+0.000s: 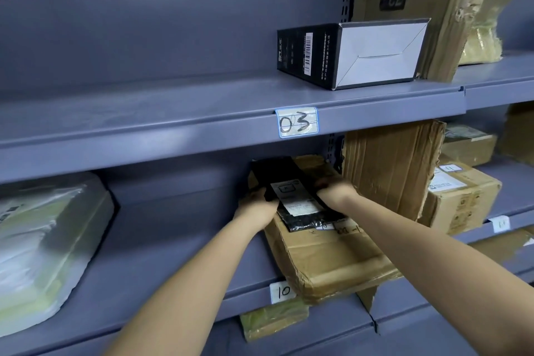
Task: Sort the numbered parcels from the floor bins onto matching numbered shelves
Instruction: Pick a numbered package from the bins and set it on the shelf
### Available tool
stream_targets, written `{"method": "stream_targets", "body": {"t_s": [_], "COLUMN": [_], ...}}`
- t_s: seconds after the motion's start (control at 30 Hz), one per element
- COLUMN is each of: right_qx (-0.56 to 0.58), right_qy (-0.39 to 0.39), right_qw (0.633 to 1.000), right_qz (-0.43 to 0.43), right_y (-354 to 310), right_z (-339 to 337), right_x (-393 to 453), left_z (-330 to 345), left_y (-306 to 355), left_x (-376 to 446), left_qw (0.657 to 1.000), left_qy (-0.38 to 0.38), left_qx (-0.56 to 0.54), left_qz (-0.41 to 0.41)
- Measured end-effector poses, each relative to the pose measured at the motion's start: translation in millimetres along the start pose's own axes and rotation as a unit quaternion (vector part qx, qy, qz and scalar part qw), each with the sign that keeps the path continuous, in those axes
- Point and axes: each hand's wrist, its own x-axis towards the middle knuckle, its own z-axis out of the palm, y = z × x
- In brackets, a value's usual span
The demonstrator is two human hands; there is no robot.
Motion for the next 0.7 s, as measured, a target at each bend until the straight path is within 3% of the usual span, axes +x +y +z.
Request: {"method": "stream_targets", "body": {"t_s": [0.13, 0.37, 0.5, 0.7], "right_qx": [0.067, 0.051, 0.104, 0.087], "right_qy": [0.038, 0.057, 0.087, 0.087], "right_qw": [0.997, 0.997, 0.991, 0.990], "right_qz": [0.016, -0.011, -0.017, -0.062], "right_y": [-1.5, 4.0, 4.4, 15.8], "right_z": [-0.4, -18.8, -39.9, -57.8], "right_x": [-0.9, -22.4, -57.9, -122.9], "left_z": [0.2, -18.8, -31.2, -23.5], "left_y": [-2.0, 12.4, 28.7, 57.4], "left_x": [1.6, -12.8, -34.9, -81.6], "left_qw": [1.000, 0.999, 0.997, 0.984], "left_qy": [0.000, 0.009, 0.013, 0.006], "left_qx": [0.004, 0.023, 0.041, 0.069], "left_qz": [-0.001, 0.021, 0.057, 0.161]}}
